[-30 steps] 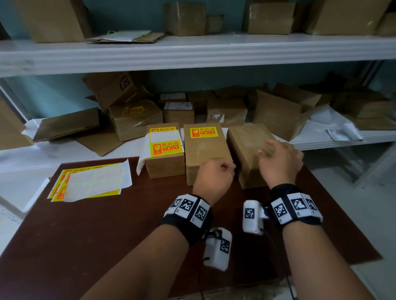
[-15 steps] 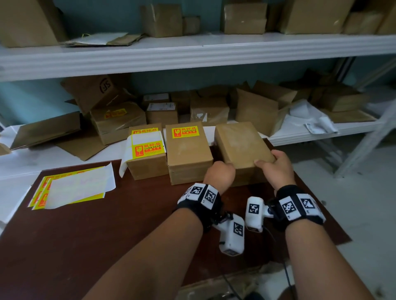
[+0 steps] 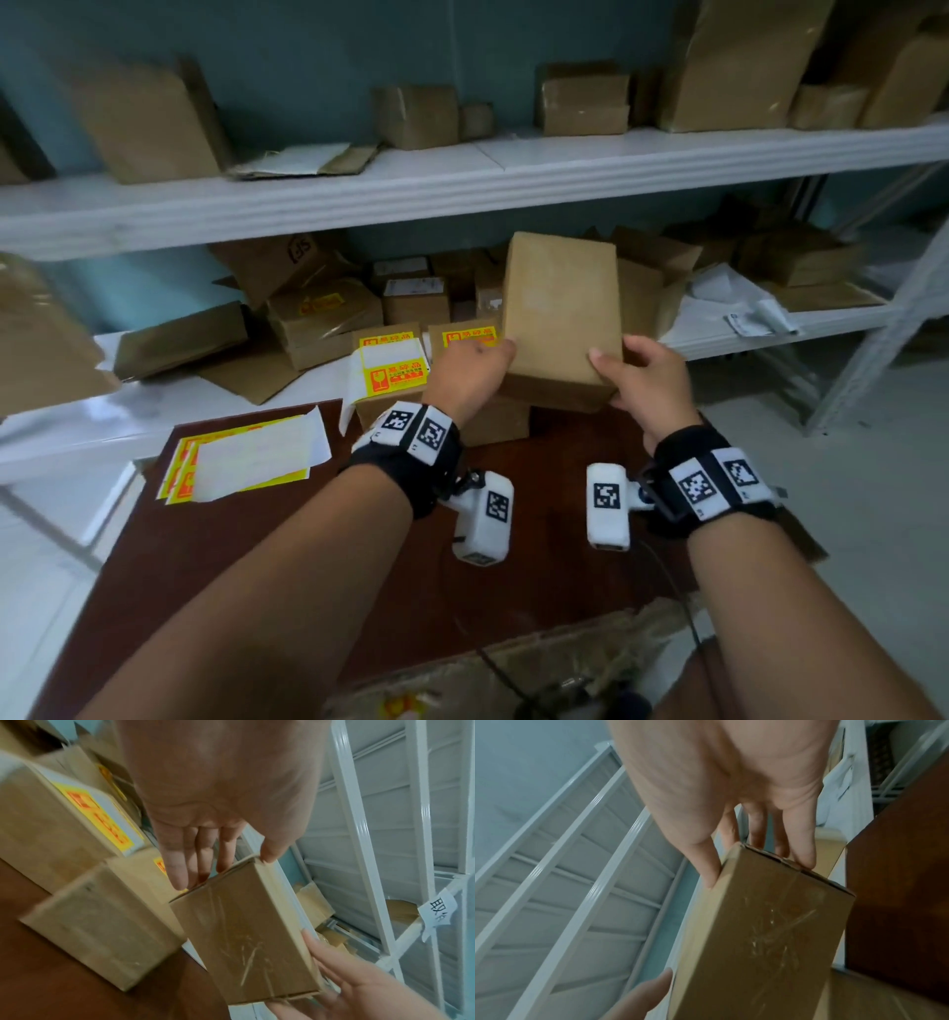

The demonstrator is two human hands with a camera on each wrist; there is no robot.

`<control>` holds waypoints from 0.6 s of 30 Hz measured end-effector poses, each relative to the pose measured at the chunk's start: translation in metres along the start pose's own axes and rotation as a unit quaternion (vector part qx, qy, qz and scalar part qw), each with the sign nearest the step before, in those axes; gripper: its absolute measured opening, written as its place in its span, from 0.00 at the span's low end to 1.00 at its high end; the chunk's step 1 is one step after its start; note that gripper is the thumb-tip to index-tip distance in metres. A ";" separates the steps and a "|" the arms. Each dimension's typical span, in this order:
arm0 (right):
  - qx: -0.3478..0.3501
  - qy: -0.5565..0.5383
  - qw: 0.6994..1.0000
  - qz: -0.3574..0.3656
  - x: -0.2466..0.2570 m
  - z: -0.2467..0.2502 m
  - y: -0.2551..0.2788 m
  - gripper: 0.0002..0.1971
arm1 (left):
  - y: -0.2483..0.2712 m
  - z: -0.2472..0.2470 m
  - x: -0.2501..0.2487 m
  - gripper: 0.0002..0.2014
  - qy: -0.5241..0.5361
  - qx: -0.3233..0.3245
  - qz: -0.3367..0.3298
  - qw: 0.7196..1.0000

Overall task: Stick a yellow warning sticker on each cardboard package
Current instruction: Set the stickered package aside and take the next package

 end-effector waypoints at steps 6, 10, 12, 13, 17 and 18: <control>0.110 0.002 0.994 0.001 0.026 -0.073 0.052 0.27 | 0.042 0.081 0.055 0.36 -0.052 -0.011 0.070 0.996; 0.146 0.011 0.989 -0.018 0.026 -0.103 0.092 0.25 | 0.069 0.105 0.091 0.31 -0.084 0.031 0.123 0.988; 0.185 0.014 0.981 -0.047 0.018 -0.117 0.109 0.29 | 0.077 0.111 0.109 0.32 -0.099 0.037 0.145 0.984; 0.205 0.021 0.977 -0.063 0.013 -0.123 0.117 0.33 | 0.080 0.112 0.119 0.33 -0.105 0.042 0.157 0.981; 0.266 0.050 0.956 -0.109 -0.006 -0.135 0.140 0.45 | 0.086 0.108 0.155 0.34 -0.135 0.075 0.195 0.969; 0.276 0.056 0.953 -0.114 -0.008 -0.136 0.143 0.43 | 0.086 0.106 0.162 0.33 -0.134 0.084 0.203 0.966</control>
Point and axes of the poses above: each hand's wrist, its own y-axis away from the middle knuckle, its own z-axis out of the back of the hand, x = y × z, the point moved 9 cm from there along -y, towards the middle knuckle, and after that the axes turned 12 degrees about z, right-handed, at the moved point
